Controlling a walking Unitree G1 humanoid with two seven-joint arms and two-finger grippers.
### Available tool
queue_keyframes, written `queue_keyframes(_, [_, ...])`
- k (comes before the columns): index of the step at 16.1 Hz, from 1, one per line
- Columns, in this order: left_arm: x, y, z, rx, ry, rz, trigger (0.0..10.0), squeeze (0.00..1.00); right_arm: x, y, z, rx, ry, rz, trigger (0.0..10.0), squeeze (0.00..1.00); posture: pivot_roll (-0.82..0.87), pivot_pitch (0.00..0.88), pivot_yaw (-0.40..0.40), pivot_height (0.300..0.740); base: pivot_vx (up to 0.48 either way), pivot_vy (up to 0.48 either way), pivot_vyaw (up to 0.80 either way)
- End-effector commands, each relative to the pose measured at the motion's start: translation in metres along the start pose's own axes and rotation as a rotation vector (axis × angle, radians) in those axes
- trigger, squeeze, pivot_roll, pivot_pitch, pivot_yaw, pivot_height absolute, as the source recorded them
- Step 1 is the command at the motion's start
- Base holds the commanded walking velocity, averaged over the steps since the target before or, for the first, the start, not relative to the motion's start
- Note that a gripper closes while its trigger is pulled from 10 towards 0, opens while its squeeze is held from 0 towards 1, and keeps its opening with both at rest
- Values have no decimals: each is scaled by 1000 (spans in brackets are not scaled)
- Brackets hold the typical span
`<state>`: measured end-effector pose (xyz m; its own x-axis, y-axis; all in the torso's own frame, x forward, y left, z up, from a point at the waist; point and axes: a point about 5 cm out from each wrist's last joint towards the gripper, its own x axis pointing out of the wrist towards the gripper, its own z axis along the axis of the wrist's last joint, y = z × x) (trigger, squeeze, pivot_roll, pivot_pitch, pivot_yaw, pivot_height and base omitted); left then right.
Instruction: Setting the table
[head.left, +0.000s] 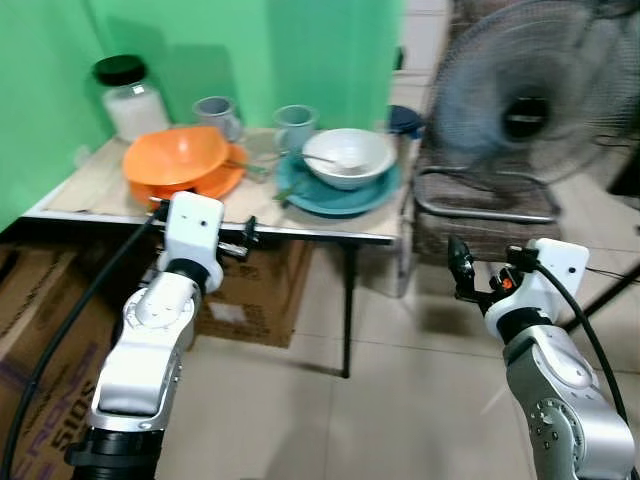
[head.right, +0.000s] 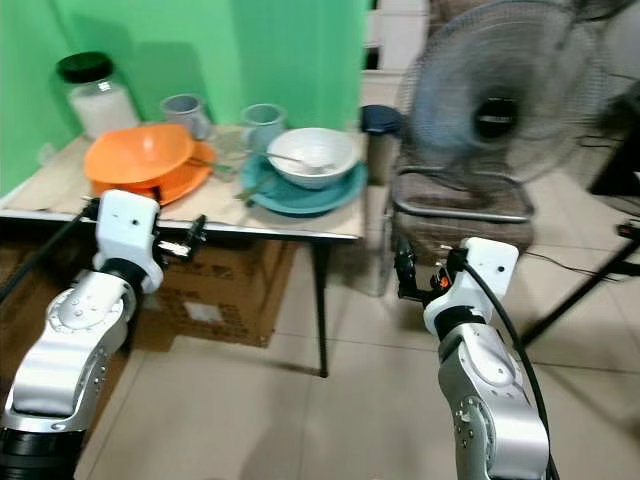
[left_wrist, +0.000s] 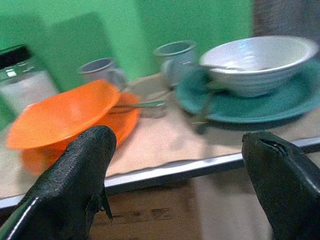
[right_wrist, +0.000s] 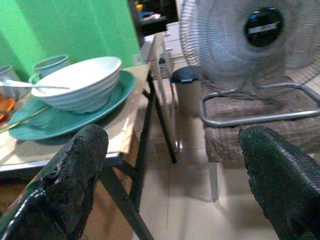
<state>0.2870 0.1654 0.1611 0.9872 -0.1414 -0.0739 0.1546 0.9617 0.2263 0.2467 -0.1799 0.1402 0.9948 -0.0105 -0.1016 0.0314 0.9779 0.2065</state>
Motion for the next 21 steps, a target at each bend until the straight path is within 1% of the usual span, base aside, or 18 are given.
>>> queue_keyframes(1, [1,1,0,-2,-4,-7,10000,0,2,2,0,-12,-5,8,10000,0,46,0,40,740,0,0,0])
queue_keyframes(4, [0,0,0,4,-2,-15,10000,0,4,4,-1,-32,1,24,10000,0,47,0,45,740,0,0,0])
queue_keyframes(7, [1,0,2,3,-8,-21,10000,0,7,6,2,-33,-7,33,10000,0,48,0,46,740,0,0,0])
queue_keyframes(8, [2,-1,3,3,-10,-23,10000,0,8,6,3,-73,-13,34,10000,0,48,0,47,740,244,0,0])
queue_keyframes(9, [2,-1,3,3,-11,-23,10000,0,9,5,3,-86,-14,30,10000,0,49,0,47,740,247,0,0])
queue_keyframes(10, [2,-1,3,4,-11,-23,10000,0,10,4,4,-89,-14,14,10000,0,49,0,47,740,259,0,800])
queue_keyframes(12, [2,0,4,5,-11,-21,10000,0,12,3,5,-73,-23,2,10000,0,50,0,46,740,270,0,800])
queue_keyframes(14, [2,0,4,3,-10,-20,10000,0,13,4,7,-40,-28,1,10000,0,52,0,46,740,294,0,0])
queue_keyframes(15, [2,0,5,3,-11,-19,10000,0,14,4,8,-44,-32,-6,10000,0,53,0,46,740,311,0,0])
queue_keyframes(17, [3,1,6,3,-14,-14,10000,0,17,6,10,-22,-39,10,10000,0,54,0,46,740,313,0,0])
queue_keyframes(21, [4,2,7,4,-16,-11,10000,0,18,7,10,-36,-40,6,10000,0,58,0,45,740,316,0,0])
